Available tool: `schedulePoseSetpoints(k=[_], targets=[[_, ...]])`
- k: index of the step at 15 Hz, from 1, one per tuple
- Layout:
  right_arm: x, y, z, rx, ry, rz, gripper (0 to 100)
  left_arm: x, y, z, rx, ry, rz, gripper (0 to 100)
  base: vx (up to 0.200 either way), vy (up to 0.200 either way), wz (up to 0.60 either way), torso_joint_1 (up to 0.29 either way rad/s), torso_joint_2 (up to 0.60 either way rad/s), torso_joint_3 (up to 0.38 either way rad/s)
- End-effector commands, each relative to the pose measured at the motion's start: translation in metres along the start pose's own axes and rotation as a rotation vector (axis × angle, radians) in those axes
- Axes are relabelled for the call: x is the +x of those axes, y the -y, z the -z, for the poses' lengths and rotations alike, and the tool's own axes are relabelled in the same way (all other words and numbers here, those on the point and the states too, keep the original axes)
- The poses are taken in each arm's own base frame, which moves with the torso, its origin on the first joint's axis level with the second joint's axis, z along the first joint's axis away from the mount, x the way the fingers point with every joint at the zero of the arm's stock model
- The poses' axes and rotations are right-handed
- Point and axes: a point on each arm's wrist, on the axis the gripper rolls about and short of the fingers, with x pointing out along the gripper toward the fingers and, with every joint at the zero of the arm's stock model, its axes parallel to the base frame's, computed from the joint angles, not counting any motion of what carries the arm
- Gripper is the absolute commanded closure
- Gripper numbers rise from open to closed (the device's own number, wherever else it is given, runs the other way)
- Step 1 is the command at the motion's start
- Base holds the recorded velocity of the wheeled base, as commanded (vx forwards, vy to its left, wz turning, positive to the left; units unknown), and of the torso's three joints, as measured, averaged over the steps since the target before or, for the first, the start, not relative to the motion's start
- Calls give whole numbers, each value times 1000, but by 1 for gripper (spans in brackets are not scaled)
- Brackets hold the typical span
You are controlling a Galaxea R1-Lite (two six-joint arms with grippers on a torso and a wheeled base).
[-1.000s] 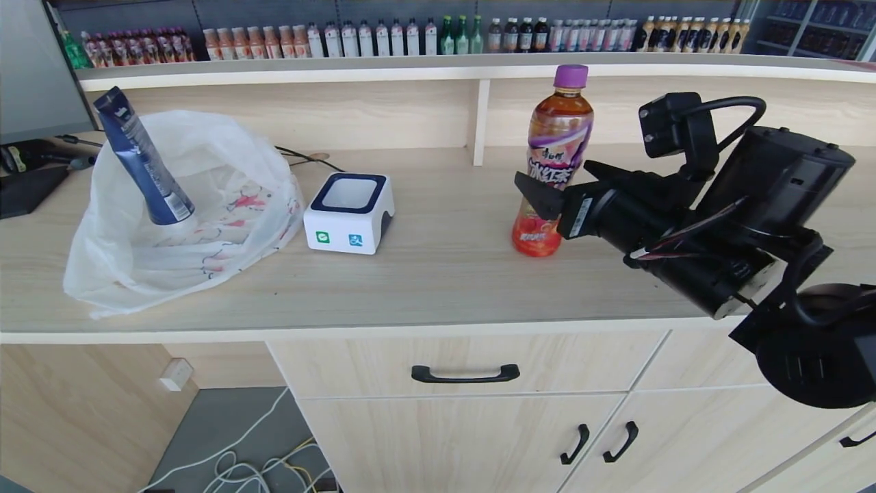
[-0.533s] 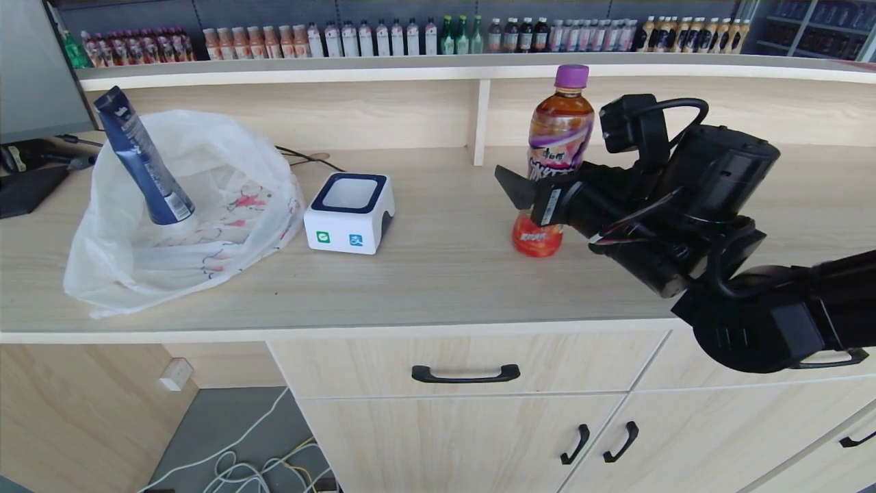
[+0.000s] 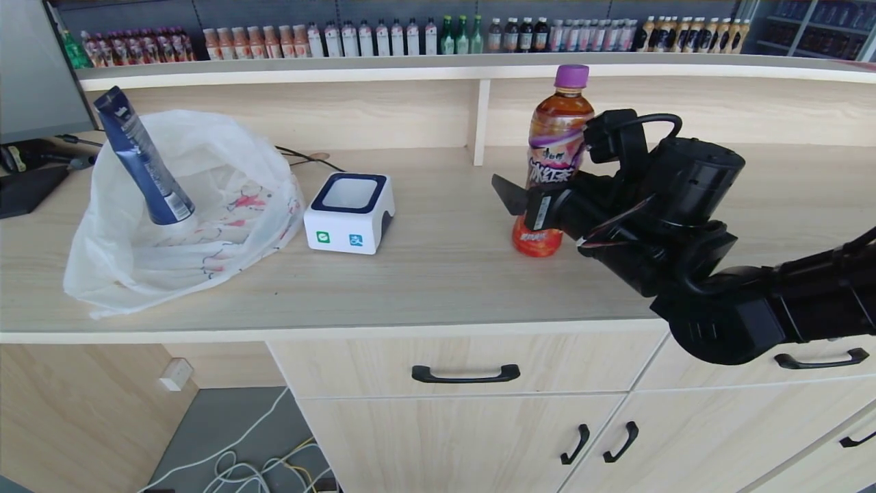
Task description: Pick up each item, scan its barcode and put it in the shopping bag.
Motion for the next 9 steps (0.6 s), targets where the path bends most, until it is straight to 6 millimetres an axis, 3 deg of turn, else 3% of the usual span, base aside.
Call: schedulePoseSetpoints(k=[1, 8, 9], targets=[[2, 0, 1, 0, 1, 0, 0, 0, 0, 0, 0, 0, 0, 100, 0, 0, 0, 0, 0, 0], [5, 3, -6, -1, 27, 12, 0, 0, 0, 0, 0, 0, 0, 100, 0, 0, 0, 0, 0, 0], [5, 3, -6, -1, 27, 12, 100, 0, 0, 0, 0, 0, 0, 100, 0, 0, 0, 0, 0, 0]])
